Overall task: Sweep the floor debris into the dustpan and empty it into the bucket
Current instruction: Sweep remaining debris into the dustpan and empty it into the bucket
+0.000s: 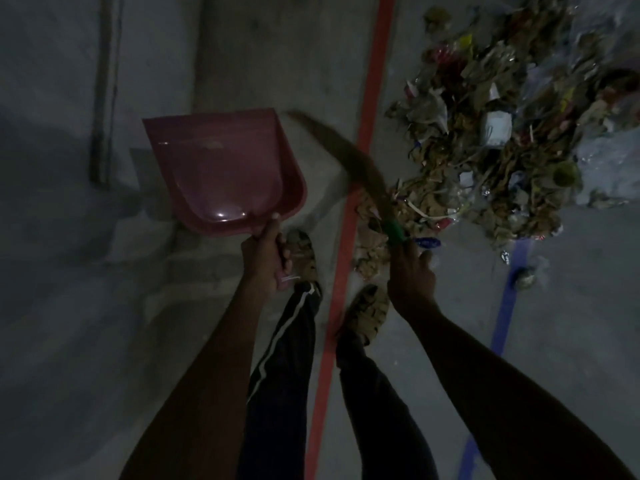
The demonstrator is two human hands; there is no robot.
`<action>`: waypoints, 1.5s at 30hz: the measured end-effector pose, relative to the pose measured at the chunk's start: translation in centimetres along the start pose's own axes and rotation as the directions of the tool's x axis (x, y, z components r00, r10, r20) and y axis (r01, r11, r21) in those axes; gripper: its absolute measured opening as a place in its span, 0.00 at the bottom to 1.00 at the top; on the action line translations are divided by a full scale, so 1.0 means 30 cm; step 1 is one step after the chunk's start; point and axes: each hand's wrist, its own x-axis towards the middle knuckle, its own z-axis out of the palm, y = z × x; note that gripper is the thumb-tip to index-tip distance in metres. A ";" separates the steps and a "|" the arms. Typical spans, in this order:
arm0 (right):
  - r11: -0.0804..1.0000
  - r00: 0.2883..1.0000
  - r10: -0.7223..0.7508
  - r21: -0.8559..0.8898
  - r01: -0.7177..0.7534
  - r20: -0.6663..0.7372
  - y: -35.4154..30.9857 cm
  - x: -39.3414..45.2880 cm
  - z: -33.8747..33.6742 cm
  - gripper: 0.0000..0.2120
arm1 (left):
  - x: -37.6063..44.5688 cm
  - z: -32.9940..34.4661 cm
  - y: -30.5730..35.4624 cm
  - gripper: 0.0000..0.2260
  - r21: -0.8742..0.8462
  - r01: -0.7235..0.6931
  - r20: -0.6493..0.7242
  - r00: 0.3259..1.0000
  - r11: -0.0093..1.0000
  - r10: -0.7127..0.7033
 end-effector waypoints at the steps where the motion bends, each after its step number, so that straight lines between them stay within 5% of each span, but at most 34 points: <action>1: 0.999 0.999 0.041 0.018 -0.041 -0.019 0.029 -0.018 0.003 0.31 | -0.023 0.005 -0.043 0.20 -0.010 0.014 -0.013 1.000 1.000 -0.014; 5: 0.989 0.989 0.095 0.124 -0.081 -0.116 0.122 -0.036 -0.006 0.29 | -0.077 0.017 -0.186 0.21 -0.072 0.028 -0.003 1.000 0.997 -0.028; 11: 0.963 0.967 -0.150 0.192 0.191 -0.208 0.135 -0.056 0.059 0.30 | -0.086 -0.069 -0.295 0.19 -0.135 0.030 -0.046 0.998 0.990 -0.036; 17: 0.900 0.933 -0.356 0.246 0.359 -0.059 -0.001 -0.068 0.165 0.32 | -0.048 -0.229 -0.327 0.21 -0.173 0.032 -0.140 0.989 0.984 -0.056; 24: 0.980 0.999 -0.033 0.193 0.039 -0.031 -0.004 -0.049 0.163 0.33 | 0.006 -0.456 -0.336 0.22 -0.162 0.027 -0.172 0.983 0.986 -0.055; 33: 0.925 0.946 -0.216 0.259 0.278 -0.242 -0.289 -0.086 0.290 0.24 | 0.044 -0.647 -0.318 0.22 -0.189 0.004 -0.160 0.987 0.982 -0.035; 40: 0.821 0.909 -0.416 0.444 0.359 0.034 -0.590 -0.150 0.367 0.28 | 0.043 -0.749 -0.332 0.25 -0.168 0.013 -0.173 0.984 0.986 -0.042; 45: 0.891 0.951 -0.266 0.417 0.181 0.155 -0.522 -0.116 0.380 0.28 | 0.028 -0.736 -0.334 0.25 -0.160 0.033 -0.150 0.987 0.987 -0.057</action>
